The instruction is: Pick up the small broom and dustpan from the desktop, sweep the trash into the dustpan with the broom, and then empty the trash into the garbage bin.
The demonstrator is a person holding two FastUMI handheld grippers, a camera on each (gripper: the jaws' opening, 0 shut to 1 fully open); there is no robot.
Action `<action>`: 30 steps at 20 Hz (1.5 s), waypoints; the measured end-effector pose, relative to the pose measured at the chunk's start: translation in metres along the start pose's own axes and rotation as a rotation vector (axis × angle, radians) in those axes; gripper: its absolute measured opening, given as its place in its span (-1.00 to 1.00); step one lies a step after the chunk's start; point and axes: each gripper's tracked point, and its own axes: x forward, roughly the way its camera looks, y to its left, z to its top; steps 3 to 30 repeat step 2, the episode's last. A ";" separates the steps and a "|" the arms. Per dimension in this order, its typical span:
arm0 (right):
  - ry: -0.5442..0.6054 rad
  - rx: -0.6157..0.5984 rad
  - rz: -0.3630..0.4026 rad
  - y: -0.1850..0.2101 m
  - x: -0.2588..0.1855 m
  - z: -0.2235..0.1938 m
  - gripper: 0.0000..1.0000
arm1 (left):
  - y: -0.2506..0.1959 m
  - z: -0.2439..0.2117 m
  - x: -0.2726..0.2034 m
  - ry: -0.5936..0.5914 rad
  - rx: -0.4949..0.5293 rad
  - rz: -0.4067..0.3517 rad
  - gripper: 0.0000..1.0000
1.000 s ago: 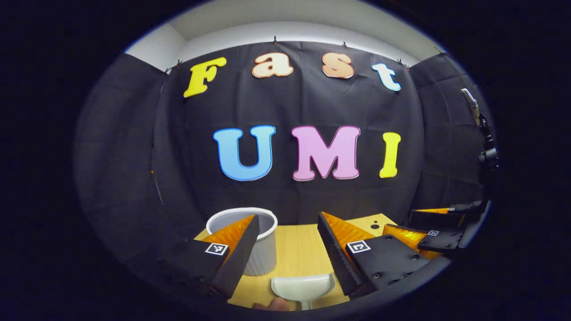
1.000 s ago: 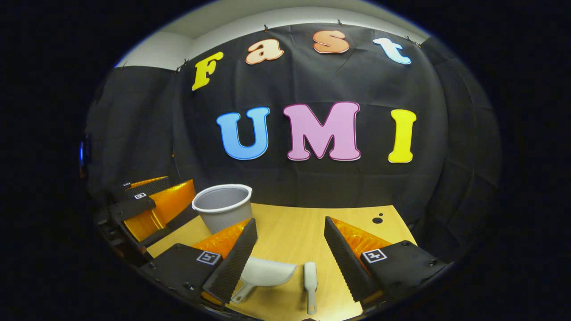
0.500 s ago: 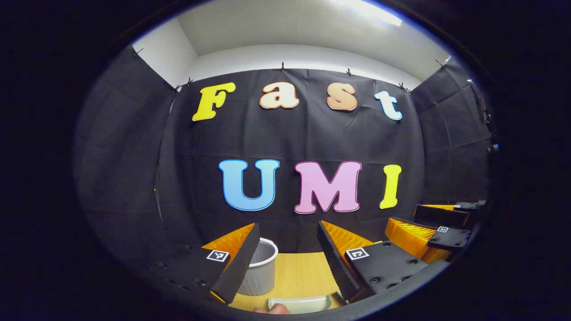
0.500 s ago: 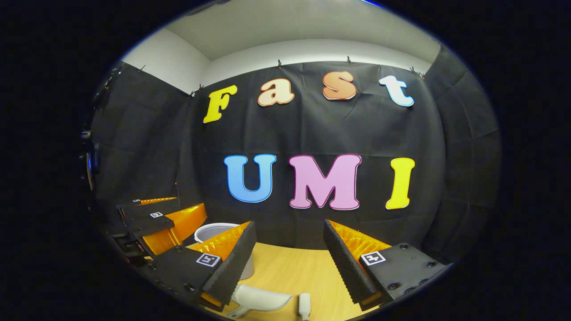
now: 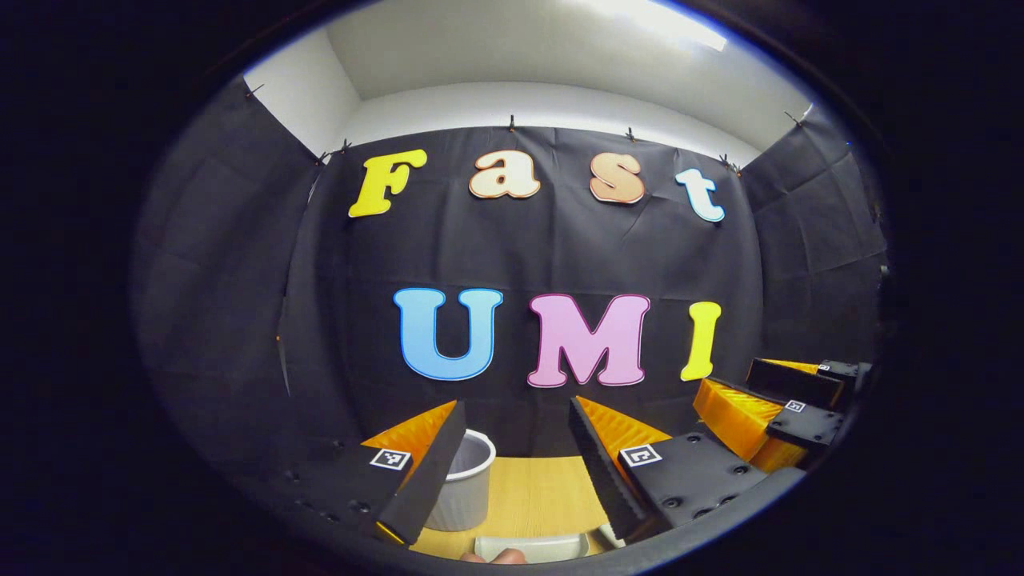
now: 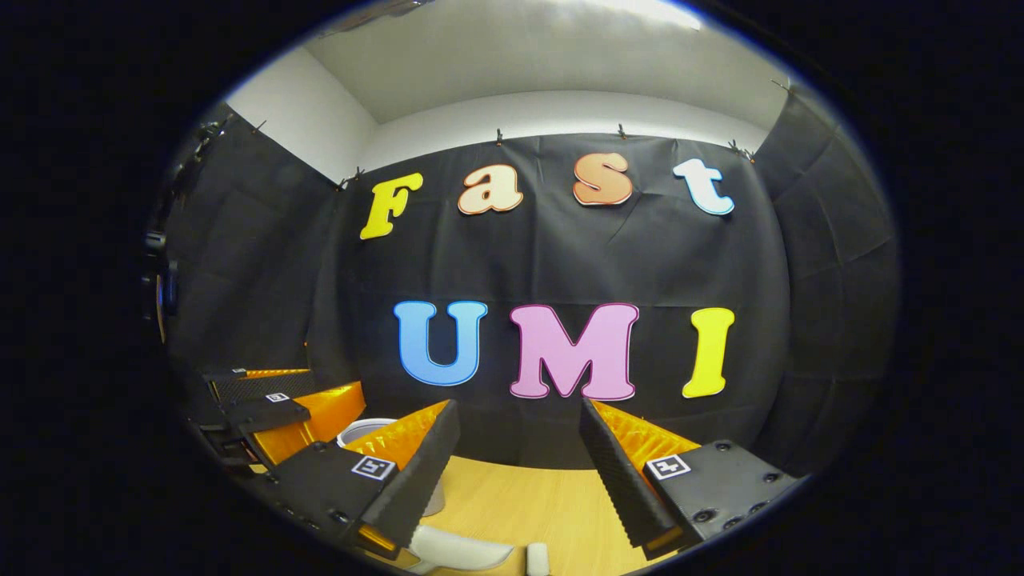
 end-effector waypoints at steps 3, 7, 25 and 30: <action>-0.005 -0.007 0.012 0.003 0.001 0.000 0.95 | 0.001 0.002 0.001 -0.002 -0.026 0.010 0.54; -0.005 -0.007 0.012 0.003 0.001 0.000 0.95 | 0.001 0.002 0.001 -0.002 -0.026 0.010 0.54; -0.005 -0.007 0.012 0.003 0.001 0.000 0.95 | 0.001 0.002 0.001 -0.002 -0.026 0.010 0.54; -0.005 -0.007 0.012 0.003 0.001 0.000 0.95 | 0.001 0.002 0.001 -0.002 -0.026 0.010 0.54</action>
